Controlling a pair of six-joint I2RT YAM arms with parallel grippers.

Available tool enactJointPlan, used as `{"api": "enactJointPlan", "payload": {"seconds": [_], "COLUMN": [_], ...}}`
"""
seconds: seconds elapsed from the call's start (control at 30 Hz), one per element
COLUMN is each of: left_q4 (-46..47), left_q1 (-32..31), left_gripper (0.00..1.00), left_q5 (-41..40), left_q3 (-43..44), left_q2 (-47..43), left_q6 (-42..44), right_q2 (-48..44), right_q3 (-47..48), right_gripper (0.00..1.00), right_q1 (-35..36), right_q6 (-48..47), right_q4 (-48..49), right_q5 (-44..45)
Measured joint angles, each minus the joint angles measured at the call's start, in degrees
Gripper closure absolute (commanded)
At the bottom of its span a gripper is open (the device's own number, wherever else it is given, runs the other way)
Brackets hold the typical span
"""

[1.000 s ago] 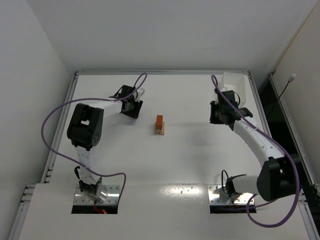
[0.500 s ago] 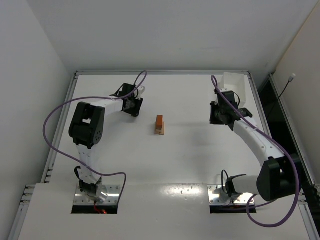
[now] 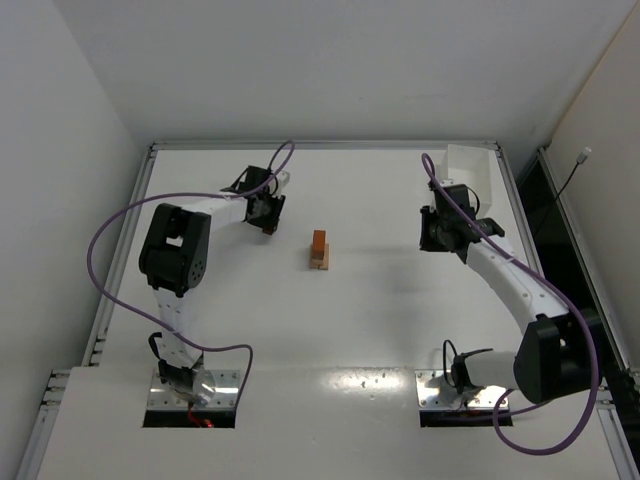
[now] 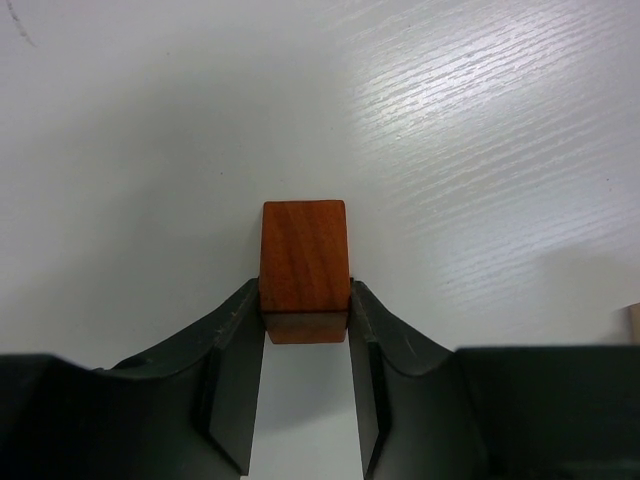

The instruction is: Build the wood block tower

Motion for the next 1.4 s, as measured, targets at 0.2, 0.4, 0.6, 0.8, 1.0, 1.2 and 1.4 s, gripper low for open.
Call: {"api": "enactJointPlan", "payload": {"seconds": [0.2, 0.4, 0.6, 0.8, 1.0, 1.2, 1.4], "left_q4": [-6.27, -16.65, -21.51, -26.21, -29.11, -29.88, -29.62], "left_q1": [-0.02, -0.09, -0.11, -3.23, -13.18, -19.80, -21.49], "left_gripper": [1.00, 1.00, 1.00, 1.00, 1.00, 1.00, 1.00], "left_q5": [-1.29, -5.68, -0.92, -0.63, -4.42, -9.84, -12.90], "left_q3": [2.08, 5.03, 4.94, 3.56, 3.69, 5.27, 6.08], "left_q2": [-1.01, -10.82, -22.99, -26.01, -26.03, -26.01, -24.04], "left_q6": [-4.66, -18.95, -28.59, -34.77, -37.73, -38.42, -38.51], "right_q2": [0.00, -0.02, -0.04, -0.37, -2.58, -4.09, -5.38], "right_q3": [-0.02, -0.35, -0.74, -0.74, -0.74, -0.76, -1.05], "right_gripper": [0.84, 0.84, 0.84, 0.84, 0.84, 0.84, 0.84], "right_q1": [0.00, 0.00, 0.00, 0.00, 0.00, -0.02, -0.02], "right_q6": [0.00, 0.02, 0.02, 0.02, 0.02, 0.02, 0.02], "right_q4": [0.02, 0.55, 1.01, 0.87, 0.59, 0.44, 0.11], "right_q5": [0.04, 0.02, 0.00, 0.13, 0.68, 0.79, 0.83]}}
